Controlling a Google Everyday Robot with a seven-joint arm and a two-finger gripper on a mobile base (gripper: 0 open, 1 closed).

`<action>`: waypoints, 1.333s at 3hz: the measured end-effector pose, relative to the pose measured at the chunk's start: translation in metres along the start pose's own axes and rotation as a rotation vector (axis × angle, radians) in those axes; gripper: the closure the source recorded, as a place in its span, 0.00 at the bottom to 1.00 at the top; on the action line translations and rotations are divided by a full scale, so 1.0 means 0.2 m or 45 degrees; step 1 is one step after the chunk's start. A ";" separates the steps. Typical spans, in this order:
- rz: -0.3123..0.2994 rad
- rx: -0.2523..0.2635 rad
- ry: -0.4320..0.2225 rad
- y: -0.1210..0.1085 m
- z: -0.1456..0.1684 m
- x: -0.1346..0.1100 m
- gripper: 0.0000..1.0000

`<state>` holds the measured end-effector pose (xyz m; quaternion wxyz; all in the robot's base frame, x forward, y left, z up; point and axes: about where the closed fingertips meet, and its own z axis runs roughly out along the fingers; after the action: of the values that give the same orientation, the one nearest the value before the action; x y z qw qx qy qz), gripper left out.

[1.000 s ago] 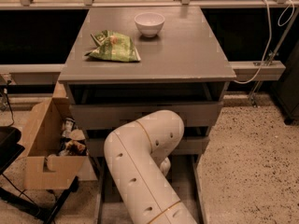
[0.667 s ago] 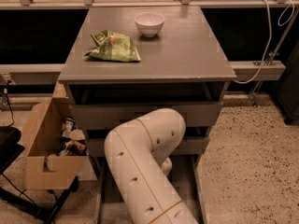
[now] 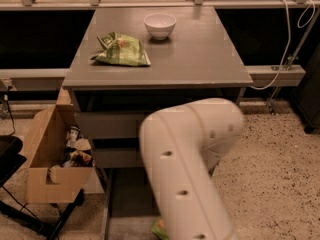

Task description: Pick green rice chip bag from bottom drawer and place on counter

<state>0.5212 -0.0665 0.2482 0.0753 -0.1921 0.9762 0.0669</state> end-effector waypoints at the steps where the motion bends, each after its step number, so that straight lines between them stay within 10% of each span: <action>1: -0.157 -0.127 -0.062 0.07 -0.33 0.16 1.00; 2: -0.371 -0.154 -0.173 0.12 -0.65 0.04 1.00; 4: -0.312 -0.382 -0.350 0.19 -1.05 -0.32 1.00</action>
Offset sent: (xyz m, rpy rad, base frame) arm -0.0462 -0.2286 0.2761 0.4260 -0.2201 -0.0636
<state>0.5393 -0.0425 0.4697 0.1856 -0.3075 0.9052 0.2271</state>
